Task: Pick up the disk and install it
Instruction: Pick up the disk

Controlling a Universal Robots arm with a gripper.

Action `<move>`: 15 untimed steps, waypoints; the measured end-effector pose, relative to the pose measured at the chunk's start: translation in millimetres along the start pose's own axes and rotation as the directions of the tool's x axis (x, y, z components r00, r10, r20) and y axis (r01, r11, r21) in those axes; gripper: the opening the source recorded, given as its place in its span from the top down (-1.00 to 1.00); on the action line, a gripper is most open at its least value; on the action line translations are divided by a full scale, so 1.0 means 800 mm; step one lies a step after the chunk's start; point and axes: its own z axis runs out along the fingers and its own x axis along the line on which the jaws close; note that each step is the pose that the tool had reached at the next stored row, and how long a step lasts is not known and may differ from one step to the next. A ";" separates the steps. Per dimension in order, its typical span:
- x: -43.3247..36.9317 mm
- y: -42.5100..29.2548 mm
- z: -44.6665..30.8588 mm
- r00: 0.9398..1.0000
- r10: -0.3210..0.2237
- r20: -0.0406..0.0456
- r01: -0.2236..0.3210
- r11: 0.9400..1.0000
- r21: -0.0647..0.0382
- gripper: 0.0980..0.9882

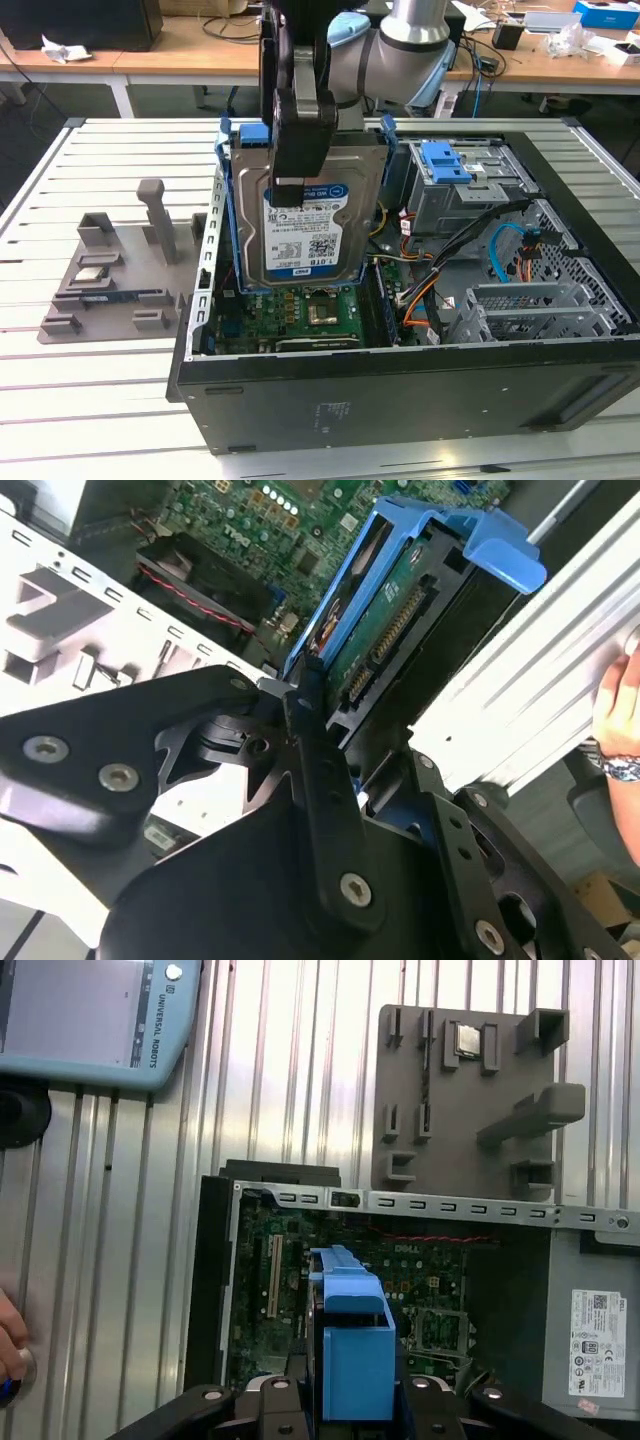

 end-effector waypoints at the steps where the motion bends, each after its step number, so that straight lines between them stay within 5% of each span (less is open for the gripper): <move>1: 0.005 0.0004 -0.0002 1.000 0.000 0.000 0.000 1.000 0.000 0.39; 10: 0.037 0.0027 -0.0005 1.000 0.000 0.000 0.000 1.000 0.000 0.39; 15: 0.040 0.0030 -0.0005 1.000 0.000 0.000 0.000 1.000 0.000 0.39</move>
